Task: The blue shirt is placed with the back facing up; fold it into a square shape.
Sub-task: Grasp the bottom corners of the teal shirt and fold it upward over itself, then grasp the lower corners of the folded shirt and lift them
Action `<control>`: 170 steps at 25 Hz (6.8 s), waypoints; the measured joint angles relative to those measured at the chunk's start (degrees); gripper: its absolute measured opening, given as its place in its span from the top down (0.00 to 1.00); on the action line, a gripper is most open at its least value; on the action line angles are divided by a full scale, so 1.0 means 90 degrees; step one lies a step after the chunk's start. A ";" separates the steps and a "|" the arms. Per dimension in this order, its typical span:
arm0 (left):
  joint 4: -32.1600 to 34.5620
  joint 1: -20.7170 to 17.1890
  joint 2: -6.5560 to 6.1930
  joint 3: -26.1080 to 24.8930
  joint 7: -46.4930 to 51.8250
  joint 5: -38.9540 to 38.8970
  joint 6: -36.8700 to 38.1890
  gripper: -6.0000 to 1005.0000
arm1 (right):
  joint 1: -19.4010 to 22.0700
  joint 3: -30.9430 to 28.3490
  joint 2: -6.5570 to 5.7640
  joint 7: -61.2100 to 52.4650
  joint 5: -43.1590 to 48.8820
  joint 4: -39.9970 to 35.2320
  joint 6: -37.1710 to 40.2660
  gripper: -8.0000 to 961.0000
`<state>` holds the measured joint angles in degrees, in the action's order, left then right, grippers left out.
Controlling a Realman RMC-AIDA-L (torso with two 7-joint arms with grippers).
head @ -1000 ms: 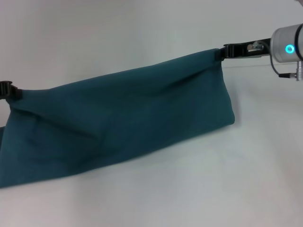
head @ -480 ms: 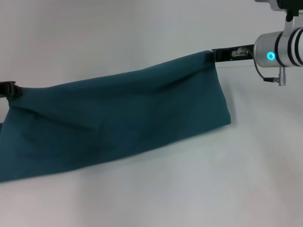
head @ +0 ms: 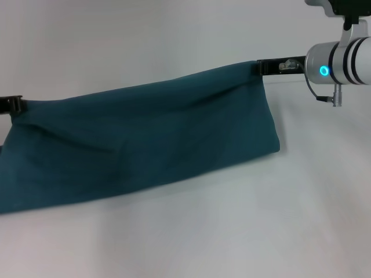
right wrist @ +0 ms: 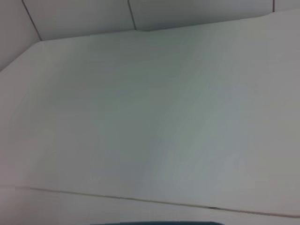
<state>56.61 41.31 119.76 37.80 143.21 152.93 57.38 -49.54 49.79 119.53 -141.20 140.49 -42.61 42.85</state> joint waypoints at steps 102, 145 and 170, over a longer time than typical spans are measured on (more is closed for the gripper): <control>-0.0524 -0.0338 -0.0332 -0.0592 0.2993 0.1178 0.1894 0.07 | 0.0532 0.1211 0.0029 0.1089 -0.0366 -0.1722 0.0676 0.04; -0.0406 -0.0106 -0.0254 0.0369 0.1865 0.0957 0.1635 0.88 | 0.0832 0.1137 -0.0023 -0.1127 0.1444 -0.2524 0.3060 0.04; -0.0453 -0.0068 -0.0211 0.0458 0.1431 0.0957 0.1694 0.88 | 0.0818 0.0962 0.0035 -0.1227 0.0716 -0.0184 0.1136 0.05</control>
<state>52.53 40.70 117.86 41.93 156.09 161.54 72.62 -42.17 58.45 119.85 -152.24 146.93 -44.26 53.08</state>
